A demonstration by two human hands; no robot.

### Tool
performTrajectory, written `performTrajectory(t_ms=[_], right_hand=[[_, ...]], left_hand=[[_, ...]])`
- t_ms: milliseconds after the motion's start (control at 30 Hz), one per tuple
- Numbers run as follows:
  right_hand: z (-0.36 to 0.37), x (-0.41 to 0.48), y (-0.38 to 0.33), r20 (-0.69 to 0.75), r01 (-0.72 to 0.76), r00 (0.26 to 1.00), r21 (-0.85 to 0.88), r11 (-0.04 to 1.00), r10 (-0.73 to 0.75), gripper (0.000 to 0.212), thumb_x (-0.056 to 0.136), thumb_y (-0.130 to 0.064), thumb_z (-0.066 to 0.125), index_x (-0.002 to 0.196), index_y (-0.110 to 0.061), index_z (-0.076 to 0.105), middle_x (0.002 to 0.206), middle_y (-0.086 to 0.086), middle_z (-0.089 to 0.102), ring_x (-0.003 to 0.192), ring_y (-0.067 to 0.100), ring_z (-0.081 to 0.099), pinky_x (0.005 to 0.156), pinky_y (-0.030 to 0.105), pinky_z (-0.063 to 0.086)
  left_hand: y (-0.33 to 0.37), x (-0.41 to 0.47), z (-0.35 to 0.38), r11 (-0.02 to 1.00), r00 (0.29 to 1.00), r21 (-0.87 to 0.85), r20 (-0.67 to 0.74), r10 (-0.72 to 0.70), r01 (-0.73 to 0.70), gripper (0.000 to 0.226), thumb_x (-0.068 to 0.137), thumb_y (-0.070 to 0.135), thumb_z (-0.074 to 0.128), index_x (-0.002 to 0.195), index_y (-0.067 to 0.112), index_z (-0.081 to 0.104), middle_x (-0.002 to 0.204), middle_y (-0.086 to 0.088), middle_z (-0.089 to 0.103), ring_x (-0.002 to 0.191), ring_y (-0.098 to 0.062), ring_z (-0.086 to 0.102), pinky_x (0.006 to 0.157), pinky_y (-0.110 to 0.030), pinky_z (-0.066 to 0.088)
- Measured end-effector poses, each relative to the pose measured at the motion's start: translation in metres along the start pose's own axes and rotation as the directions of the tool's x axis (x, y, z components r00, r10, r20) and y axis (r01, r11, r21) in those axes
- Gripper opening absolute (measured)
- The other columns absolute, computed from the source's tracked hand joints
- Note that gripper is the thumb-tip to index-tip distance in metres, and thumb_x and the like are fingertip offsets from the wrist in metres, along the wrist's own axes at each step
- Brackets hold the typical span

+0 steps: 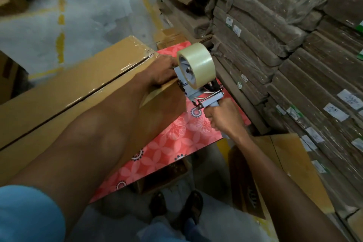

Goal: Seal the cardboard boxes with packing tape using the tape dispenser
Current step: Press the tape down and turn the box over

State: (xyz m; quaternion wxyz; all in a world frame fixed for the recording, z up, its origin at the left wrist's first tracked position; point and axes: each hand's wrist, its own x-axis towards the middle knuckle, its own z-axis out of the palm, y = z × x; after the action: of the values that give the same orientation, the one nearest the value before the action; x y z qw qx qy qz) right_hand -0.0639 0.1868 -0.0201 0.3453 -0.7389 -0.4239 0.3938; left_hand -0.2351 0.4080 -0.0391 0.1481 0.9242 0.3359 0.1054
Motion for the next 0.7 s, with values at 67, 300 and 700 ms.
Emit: performTrajectory(t_ms=[67,300,700], right_hand=[[-0.003,0.000,0.007,-0.007,0.020,1.000,-0.040,0.999,-0.020,0.023,0.066,-0.005,0.067,0.048,-0.011,0.054,0.042,-0.002,0.050,0.041,0.023,0.048,0.045,0.035,0.041],[-0.006,0.002,0.021,0.019,0.000,1.000,-0.010,1.000,0.000,0.022,0.061,-0.002,0.063,0.045,-0.013,0.053,0.043,0.001,0.049,0.041,0.022,0.048,0.046,0.034,0.039],[0.029,0.011,0.052,0.095,-0.163,0.983,0.094,0.982,0.155,0.015,0.069,0.001,0.059,0.056,-0.005,0.063,0.042,0.002,0.055,0.039,0.019,0.051,0.043,0.023,0.039]], left_hand=[[0.004,-0.001,0.001,0.998,0.999,-0.031,0.018,-0.045,0.046,0.049,0.094,0.052,0.044,0.122,0.021,0.071,0.126,-0.005,0.069,0.113,-0.026,0.062,0.101,-0.046,0.047],[0.016,-0.006,0.000,0.999,0.999,-0.028,0.040,-0.024,0.025,0.055,0.089,0.052,0.038,0.106,0.015,0.074,0.108,-0.008,0.071,0.097,-0.026,0.063,0.093,-0.047,0.048],[0.000,-0.006,0.001,0.999,0.999,-0.021,0.020,-0.050,0.050,0.058,0.101,0.058,0.028,0.084,0.012,0.059,0.084,-0.008,0.061,0.079,-0.026,0.052,0.082,-0.050,0.044]])
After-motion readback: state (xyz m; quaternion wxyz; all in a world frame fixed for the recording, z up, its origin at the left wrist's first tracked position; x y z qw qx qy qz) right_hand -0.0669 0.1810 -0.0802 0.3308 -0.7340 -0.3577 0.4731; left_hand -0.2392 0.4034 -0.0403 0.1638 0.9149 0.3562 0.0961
